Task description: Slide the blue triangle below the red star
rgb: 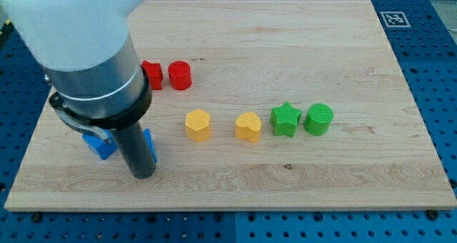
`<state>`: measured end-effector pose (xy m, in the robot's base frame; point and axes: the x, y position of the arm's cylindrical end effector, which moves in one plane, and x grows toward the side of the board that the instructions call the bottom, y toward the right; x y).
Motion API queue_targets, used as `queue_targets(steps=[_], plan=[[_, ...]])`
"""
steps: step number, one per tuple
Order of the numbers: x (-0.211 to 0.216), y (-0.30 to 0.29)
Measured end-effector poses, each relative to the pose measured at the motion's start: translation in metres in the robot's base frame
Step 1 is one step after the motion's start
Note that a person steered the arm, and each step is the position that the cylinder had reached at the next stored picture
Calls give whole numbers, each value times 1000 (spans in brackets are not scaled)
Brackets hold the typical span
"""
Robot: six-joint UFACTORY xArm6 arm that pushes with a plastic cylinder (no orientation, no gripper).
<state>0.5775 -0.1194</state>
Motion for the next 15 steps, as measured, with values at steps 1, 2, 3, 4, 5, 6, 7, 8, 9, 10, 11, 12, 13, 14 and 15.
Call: queue_targets(steps=[1,2,3,4,5,6,7,8,9,10,11,12,13,14,15], plan=[[0,5],[-2,4],[-8,-7],[-10,-26],[-20,-30],[-20,-24],[-20,-19],[-22,-10],[-33,8],[-33,10],[-33,10],[-44,10],[-58,10],[-68,10],[-82,9]])
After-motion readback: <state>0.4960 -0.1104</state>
